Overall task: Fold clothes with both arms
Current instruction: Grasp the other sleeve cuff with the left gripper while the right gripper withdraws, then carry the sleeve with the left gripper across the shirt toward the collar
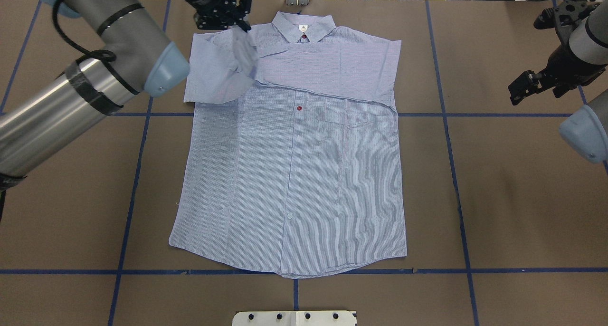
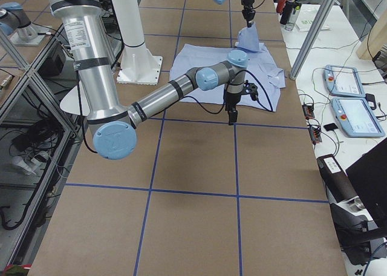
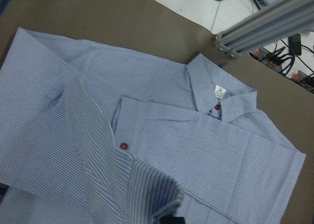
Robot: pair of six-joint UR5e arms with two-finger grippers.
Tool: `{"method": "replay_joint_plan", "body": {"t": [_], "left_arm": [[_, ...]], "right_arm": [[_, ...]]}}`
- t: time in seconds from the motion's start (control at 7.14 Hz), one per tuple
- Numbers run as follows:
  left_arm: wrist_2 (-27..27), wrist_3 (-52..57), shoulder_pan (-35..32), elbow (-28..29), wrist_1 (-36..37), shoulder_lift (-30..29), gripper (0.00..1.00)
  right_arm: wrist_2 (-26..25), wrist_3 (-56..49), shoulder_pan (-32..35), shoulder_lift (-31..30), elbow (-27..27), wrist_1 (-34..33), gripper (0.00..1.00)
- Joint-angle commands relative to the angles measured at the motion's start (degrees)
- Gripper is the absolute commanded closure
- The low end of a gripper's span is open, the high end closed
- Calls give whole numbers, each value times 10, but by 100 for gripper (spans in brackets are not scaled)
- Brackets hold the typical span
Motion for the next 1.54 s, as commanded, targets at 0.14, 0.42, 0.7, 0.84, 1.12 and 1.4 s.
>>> {"method": "replay_joint_plan", "body": {"t": [0.14,0.42,0.7,0.84,1.12,1.4], "left_arm": [[1,-51,18,71,-88,-35,100],[2,-58,24,83,-116,-42,100],[2,-59,25,117,-158,-53,100],[2,-59,25,131,-171,-60,100],[3,-59,25,162,-201,-77,100],[33,-59,45,171,-219,-79,100]], "right_arm": [[0,-1,1,-1,0,0,0],[0,-1,1,-1,0,0,0],[0,-1,1,-1,-1,0,0],[0,-1,1,-1,-1,0,0],[-1,-1,2,-1,-3,0,0],[-1,-1,2,-1,-4,0,0]]}}
